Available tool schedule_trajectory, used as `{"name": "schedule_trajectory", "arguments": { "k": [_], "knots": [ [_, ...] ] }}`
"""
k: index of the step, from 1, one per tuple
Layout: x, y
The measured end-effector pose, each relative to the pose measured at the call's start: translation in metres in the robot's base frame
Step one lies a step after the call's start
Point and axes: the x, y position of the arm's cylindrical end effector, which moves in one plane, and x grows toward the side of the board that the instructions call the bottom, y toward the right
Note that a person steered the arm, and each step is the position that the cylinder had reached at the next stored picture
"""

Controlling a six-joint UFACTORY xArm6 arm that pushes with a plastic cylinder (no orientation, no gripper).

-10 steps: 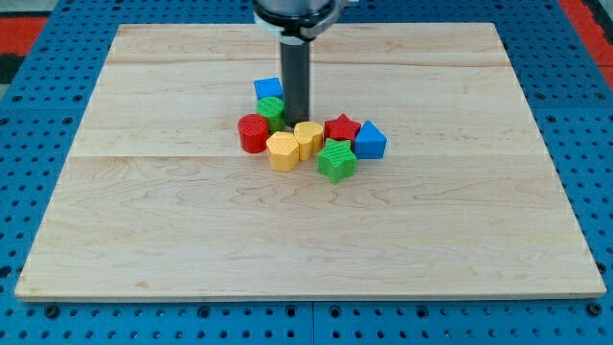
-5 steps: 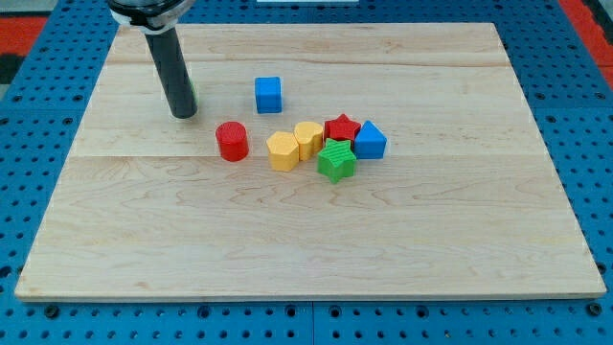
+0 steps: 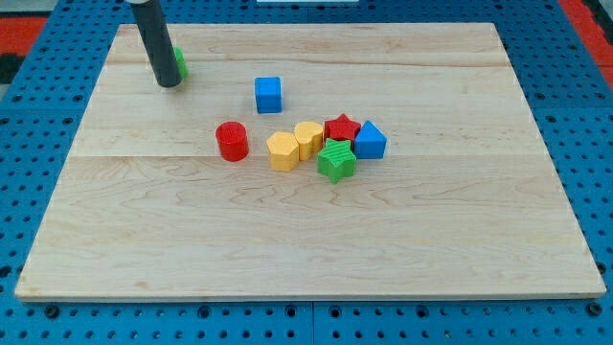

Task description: Move the green circle towards the top left

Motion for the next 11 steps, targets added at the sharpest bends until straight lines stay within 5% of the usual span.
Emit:
{"name": "schedule_trajectory", "arguments": {
  "k": [7, 11],
  "knots": [
    [-0.066, 0.039],
    [-0.074, -0.001]
  ]
}}
